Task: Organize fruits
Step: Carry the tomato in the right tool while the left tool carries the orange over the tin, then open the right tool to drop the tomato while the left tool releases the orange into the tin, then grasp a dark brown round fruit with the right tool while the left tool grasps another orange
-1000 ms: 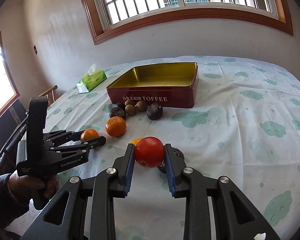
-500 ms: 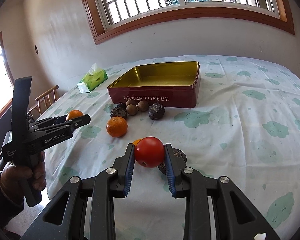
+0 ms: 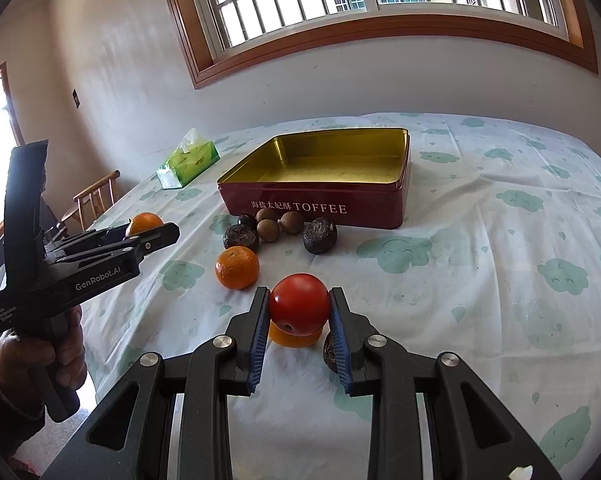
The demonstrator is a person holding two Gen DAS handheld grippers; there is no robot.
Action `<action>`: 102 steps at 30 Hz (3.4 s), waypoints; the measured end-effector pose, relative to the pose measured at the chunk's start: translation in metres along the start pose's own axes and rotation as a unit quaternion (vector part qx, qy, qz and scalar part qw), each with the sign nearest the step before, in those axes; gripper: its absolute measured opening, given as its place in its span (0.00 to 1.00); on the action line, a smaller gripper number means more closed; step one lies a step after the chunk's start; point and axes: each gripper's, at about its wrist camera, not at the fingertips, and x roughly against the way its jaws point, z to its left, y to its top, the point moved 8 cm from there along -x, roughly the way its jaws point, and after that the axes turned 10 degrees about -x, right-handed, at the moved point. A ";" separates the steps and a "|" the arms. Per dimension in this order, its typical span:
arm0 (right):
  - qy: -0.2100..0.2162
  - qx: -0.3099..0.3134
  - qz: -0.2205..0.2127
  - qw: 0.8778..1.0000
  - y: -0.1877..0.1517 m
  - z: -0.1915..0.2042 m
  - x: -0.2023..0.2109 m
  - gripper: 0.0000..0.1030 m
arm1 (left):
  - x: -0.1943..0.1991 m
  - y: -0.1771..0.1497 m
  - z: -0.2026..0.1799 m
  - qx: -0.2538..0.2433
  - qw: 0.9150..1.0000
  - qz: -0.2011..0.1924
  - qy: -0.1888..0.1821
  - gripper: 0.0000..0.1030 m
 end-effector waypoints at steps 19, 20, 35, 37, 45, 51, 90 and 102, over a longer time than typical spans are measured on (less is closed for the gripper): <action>0.009 0.015 -0.001 1.000 0.017 0.011 -0.011 0.26 | -0.006 0.014 0.004 -0.002 1.000 -0.001 0.005 0.40; 0.010 0.017 -0.002 1.000 0.020 0.012 -0.012 0.26 | -0.008 0.016 0.005 -0.003 1.000 -0.002 0.006 0.40; -0.001 0.035 -0.022 0.999 0.090 0.005 -0.050 0.26 | -0.047 0.072 0.023 -0.018 0.999 -0.018 0.024 0.40; 0.000 0.035 -0.019 0.999 0.101 0.002 -0.061 0.26 | -0.056 0.084 0.028 -0.018 0.999 -0.021 0.026 0.40; -0.006 0.037 0.013 0.999 0.134 -0.013 -0.113 0.26 | -0.111 0.119 0.036 -0.035 0.999 -0.008 0.028 0.40; -0.013 0.046 0.034 0.998 0.139 -0.021 -0.139 0.26 | -0.148 0.121 0.040 -0.042 0.999 0.019 0.027 0.40; 0.049 0.015 0.009 0.999 0.090 -0.046 -0.030 0.42 | -0.115 0.103 0.053 -0.017 0.999 -0.016 0.024 0.70; 0.044 0.068 0.067 0.994 -0.009 -0.037 0.005 0.44 | -0.029 0.019 0.008 0.023 0.998 0.003 -0.064 0.70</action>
